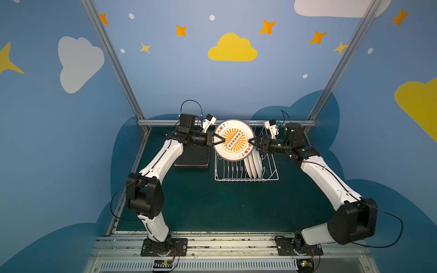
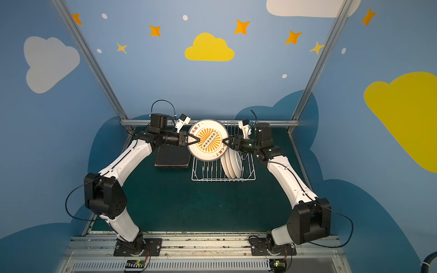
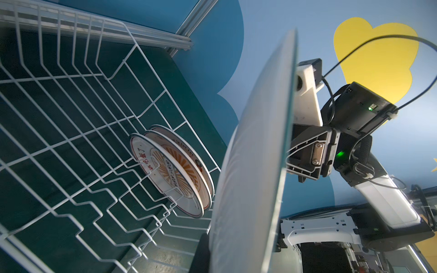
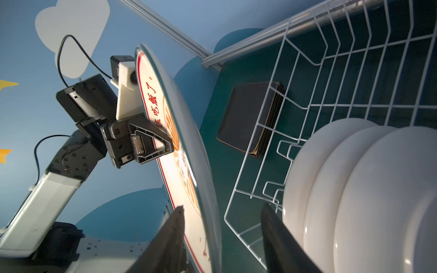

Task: Unload the plates from the dish rack
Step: Pick up a plate from the dish rack, then place the plate at the bottom-center of the table.

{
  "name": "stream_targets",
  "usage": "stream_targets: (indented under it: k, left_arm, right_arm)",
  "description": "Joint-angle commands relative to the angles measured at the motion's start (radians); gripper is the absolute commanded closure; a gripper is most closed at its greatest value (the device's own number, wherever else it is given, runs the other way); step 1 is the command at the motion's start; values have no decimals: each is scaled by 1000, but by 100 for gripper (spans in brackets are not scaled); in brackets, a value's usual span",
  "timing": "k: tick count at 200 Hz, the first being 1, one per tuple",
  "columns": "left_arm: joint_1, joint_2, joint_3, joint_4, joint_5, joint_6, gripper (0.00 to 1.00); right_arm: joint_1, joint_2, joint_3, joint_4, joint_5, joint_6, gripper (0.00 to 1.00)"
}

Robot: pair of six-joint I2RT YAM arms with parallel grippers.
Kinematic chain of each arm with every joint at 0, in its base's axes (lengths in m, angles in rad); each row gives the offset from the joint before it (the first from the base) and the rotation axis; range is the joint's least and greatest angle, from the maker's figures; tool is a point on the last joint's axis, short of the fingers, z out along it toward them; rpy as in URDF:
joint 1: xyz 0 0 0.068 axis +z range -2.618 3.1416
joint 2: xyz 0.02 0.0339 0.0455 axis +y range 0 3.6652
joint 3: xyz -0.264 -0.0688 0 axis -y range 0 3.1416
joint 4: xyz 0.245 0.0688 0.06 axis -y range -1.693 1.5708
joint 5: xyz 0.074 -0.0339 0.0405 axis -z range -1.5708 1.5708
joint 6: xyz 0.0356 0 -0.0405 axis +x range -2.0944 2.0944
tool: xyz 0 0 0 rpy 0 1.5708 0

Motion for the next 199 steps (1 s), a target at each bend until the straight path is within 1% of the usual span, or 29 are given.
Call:
stream_targets:
  k: [1, 7, 15, 42, 78, 112, 130, 153, 168, 199]
  left_arm:
    - [10, -95, -16, -72, 11, 33, 97]
    - [9, -109, -25, -100, 8, 39, 97]
    - [9, -129, -42, -134, 8, 43, 97]
    - [7, -218, -134, -210, 9, 43, 97]
    - [-9, -340, -259, -324, -8, 64, 97]
    - [-70, -422, -387, -428, -83, 73, 97]
    - [-97, -465, -482, -407, -106, 31, 97]
    - [-115, -508, -590, -357, -116, -30, 97]
    - [-126, -523, -637, -348, -134, -63, 97]
    - [-187, -522, -702, -350, -192, -103, 97]
  right_arm:
    - [-15, -55, 39, -82, 31, -91, 22]
    - [-18, -62, 49, -113, 43, -119, 18]
    - [-22, -69, 58, -153, 60, -154, 16]
    - [-30, -108, 61, -233, 109, -243, 12]
    - [-33, -166, 23, -267, 162, -294, 11]
    - [-34, -206, -20, -270, 174, -296, 11]
    - [-33, -222, -40, -251, 175, -295, 11]
    - [-33, -218, -34, -271, 175, -307, 11]
    - [-33, -215, -37, -275, 168, -313, 11]
    - [-34, -216, -55, -264, 175, -317, 11]
